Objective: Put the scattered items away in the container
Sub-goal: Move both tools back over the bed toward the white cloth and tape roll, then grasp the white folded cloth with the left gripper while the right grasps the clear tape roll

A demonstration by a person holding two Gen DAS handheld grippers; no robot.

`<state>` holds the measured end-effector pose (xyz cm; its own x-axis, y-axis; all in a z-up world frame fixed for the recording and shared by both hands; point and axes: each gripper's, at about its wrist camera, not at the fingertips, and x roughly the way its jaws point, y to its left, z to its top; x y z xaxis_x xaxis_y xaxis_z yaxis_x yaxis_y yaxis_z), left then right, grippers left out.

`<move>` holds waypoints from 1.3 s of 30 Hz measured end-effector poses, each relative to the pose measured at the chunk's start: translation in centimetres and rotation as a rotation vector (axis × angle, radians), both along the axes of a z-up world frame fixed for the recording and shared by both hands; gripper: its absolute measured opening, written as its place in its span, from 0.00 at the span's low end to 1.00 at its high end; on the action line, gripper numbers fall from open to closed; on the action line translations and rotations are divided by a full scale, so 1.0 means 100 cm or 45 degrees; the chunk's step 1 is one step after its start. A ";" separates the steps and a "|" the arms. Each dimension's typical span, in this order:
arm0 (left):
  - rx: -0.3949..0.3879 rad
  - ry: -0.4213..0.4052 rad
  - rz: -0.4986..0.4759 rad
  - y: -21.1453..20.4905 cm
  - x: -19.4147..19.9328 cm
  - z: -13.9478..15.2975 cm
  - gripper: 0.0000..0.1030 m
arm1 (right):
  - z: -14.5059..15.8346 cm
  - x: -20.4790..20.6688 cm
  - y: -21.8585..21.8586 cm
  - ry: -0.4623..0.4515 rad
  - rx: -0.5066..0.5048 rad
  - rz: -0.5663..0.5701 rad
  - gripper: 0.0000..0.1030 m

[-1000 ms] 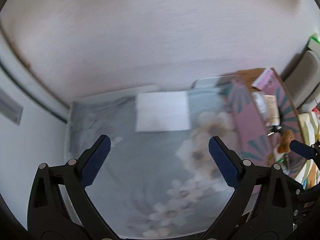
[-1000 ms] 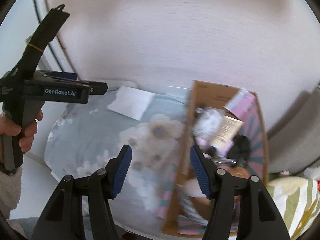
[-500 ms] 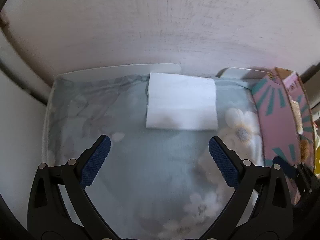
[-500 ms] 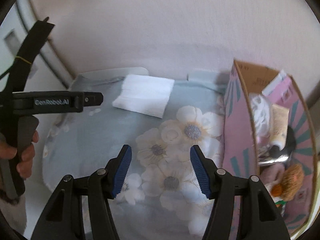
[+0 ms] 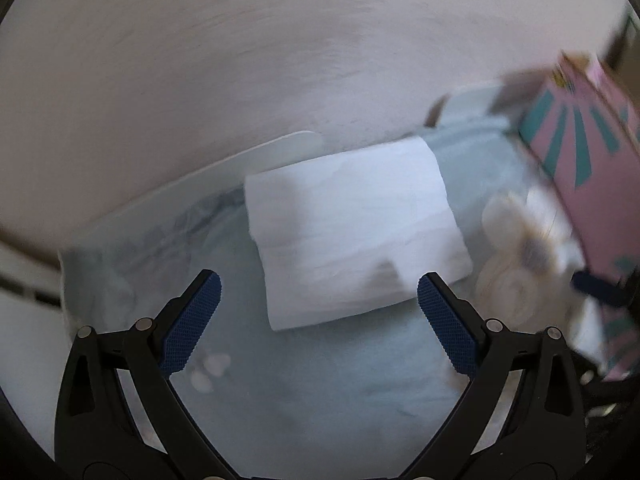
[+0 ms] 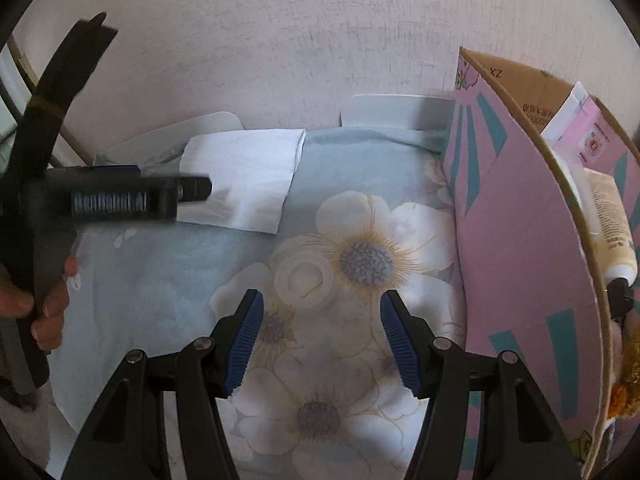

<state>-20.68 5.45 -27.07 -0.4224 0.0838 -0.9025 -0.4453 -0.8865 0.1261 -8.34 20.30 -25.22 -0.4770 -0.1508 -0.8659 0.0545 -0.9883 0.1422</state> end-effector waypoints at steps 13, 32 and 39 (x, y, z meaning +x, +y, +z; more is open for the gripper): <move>-0.022 0.063 -0.126 0.020 -0.022 -0.026 0.96 | -0.016 -0.002 -0.008 0.024 0.054 -0.006 0.55; 0.135 0.041 -0.200 0.028 -0.035 -0.026 0.41 | -0.023 -0.013 -0.008 0.088 -0.003 0.045 0.39; 0.181 0.071 -0.164 0.020 -0.030 -0.017 0.22 | -0.017 -0.009 -0.004 0.117 -0.027 0.022 0.39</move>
<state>-23.70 7.46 -28.74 -0.4491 0.2657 -0.8531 -0.5523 -0.8331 0.0313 -9.24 19.87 -26.91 -0.5513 -0.1777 -0.8152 0.0853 -0.9839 0.1568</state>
